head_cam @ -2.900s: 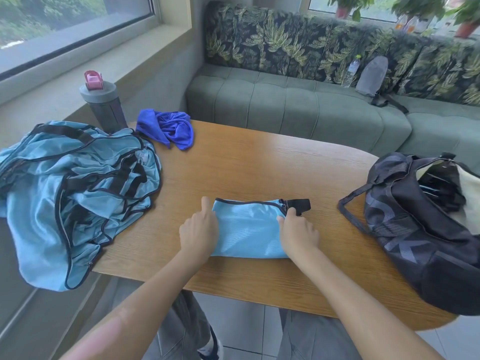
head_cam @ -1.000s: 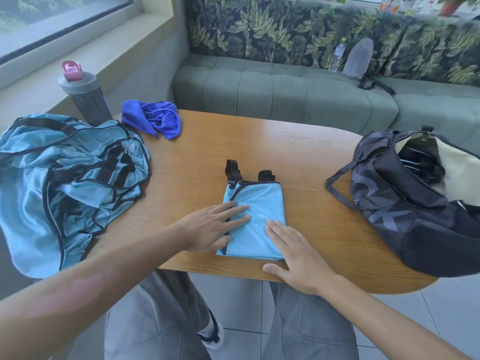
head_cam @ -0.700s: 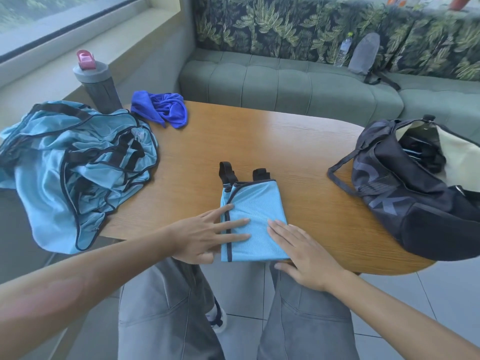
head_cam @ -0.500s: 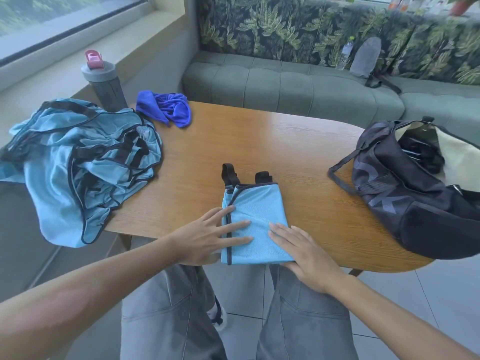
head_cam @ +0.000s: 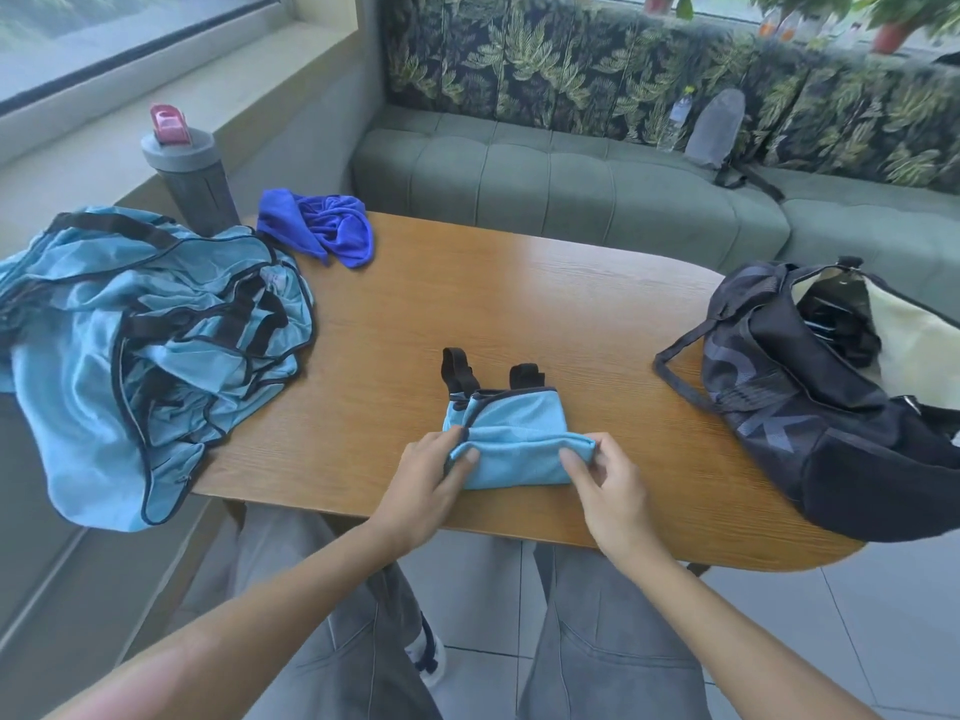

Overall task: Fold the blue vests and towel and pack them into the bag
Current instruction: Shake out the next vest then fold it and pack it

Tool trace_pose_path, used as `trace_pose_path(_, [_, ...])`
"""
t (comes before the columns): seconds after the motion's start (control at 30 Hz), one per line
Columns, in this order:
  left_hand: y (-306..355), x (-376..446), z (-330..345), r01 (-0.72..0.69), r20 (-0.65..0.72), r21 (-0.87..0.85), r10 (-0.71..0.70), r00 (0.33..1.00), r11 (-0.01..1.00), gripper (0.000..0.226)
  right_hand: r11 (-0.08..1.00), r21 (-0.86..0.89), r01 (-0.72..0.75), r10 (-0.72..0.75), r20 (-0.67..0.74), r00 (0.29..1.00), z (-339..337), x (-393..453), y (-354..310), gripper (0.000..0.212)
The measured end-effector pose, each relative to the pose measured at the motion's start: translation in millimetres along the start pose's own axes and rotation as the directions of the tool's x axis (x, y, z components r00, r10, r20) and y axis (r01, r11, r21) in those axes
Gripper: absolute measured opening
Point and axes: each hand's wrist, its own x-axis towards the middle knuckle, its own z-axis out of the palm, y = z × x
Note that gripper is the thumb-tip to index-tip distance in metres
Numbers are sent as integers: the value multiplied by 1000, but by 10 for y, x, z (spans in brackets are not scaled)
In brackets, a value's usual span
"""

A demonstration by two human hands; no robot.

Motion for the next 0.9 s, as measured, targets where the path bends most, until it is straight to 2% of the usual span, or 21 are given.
trace_pose_path(0.1, [71,122,47,116,-99,-113,-127,987,987,26,999,-48,5,-8,-73,997,135,143,-4,18])
trace_pose_path(0.2, [126,234,65,185,-202,-31,-187,961,982,34,975,-219,27,-45,-77,996,211,294,-41,26])
trace_pose_path(0.3, [179,335,92,259,-284,45,-236,929,965,38,931,-366,-1,-16,-42,999,237,475,-84,23])
trace_pose_path(0.53, [201,479,109,328,-415,226,-214,884,917,37,793,-607,-50,93,40,995,287,749,-222,20])
trace_pose_path(0.63, [233,551,103,333,-375,322,-204,905,886,17,718,-696,-4,69,66,995,308,798,-303,20])
trace_pose_path(0.67, [228,584,93,320,-364,380,-178,914,868,17,700,-714,12,51,66,997,313,806,-316,20])
trace_pose_path(0.7, [210,620,85,264,-346,475,-97,933,839,29,684,-729,27,30,65,997,318,812,-317,21])
trace_pose_path(0.77, [147,696,71,44,-247,688,177,953,724,52,645,-762,63,-16,69,997,329,816,-289,24])
trace_pose_path(0.83, [114,765,39,-243,40,809,362,931,535,62,616,-784,78,-41,68,997,329,827,-250,27])
trace_pose_path(0.9, [66,838,-2,-460,311,790,381,871,405,64,597,-798,83,-40,74,996,318,854,-204,33])
